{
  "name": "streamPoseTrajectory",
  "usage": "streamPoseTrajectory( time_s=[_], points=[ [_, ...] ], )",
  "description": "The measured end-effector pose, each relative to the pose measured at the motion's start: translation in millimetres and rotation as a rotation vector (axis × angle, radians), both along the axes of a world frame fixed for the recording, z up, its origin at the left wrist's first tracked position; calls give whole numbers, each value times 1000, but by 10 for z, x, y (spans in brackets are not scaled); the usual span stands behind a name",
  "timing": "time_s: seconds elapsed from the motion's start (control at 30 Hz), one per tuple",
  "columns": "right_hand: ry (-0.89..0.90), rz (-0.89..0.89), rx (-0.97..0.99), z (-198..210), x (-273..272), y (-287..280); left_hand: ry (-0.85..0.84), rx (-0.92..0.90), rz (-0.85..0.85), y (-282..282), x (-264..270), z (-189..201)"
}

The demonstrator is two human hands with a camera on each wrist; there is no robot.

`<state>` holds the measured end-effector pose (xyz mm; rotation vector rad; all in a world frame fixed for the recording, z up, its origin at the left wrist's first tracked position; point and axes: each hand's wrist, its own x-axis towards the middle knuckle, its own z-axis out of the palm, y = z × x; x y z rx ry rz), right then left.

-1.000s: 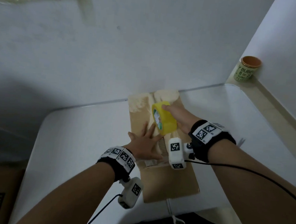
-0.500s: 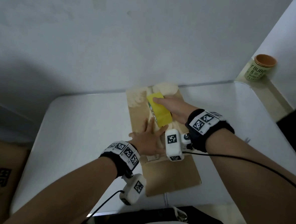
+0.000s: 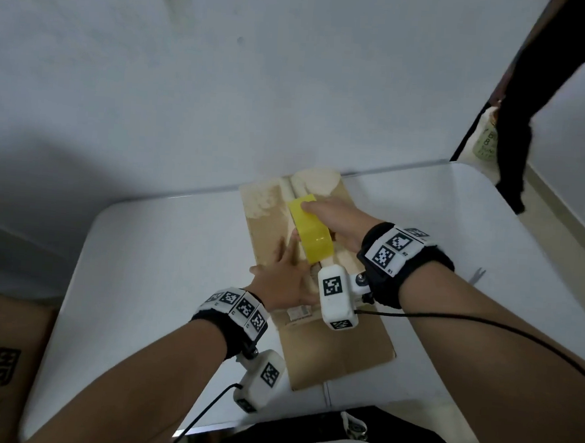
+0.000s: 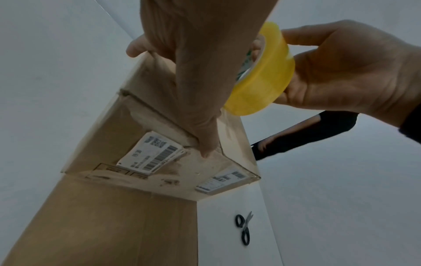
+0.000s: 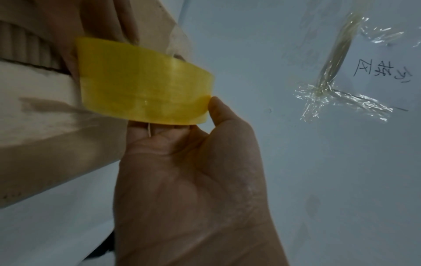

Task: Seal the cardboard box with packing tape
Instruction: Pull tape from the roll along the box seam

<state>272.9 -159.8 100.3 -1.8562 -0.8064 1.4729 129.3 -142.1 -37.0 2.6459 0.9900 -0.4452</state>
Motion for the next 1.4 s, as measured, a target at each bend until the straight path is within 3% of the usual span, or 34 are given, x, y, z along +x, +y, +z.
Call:
streamPoseTrajectory(
  time_s=[0.17, 0.43, 0.67, 0.8, 0.9, 1.0, 1.1, 1.2, 1.27, 1.4],
  points=[
    [1, 16, -39, 168, 22, -212, -40, 8, -64, 142, -21, -242],
    [110, 98, -106, 218, 84, -748, 70, 20, -62, 97, 62, 6],
    [98, 178, -174, 284, 138, -959, -81, 49, -15, 30, 50, -9],
    [-10, 273, -225, 267, 165, -965, 21, -32, 47, -179, 231, 269],
    [-143, 182, -191, 140, 241, -980, 0, -63, 92, -227, 299, 336],
    [-52, 67, -195, -9, 305, -1031, -42, -104, 137, -245, 234, 362],
    [-36, 153, -245, -25, 303, -1085, -44, -95, 102, -212, 205, 345],
    [-4, 216, -275, 29, 309, -1168, 81, -160, 9, -176, 235, 461],
    [20, 219, -286, 79, 317, -1253, 153, -179, -48, -187, 264, 559],
    [133, 146, -259, 110, 321, -1351, 113, -187, -39, -199, 269, 575]
  ],
)
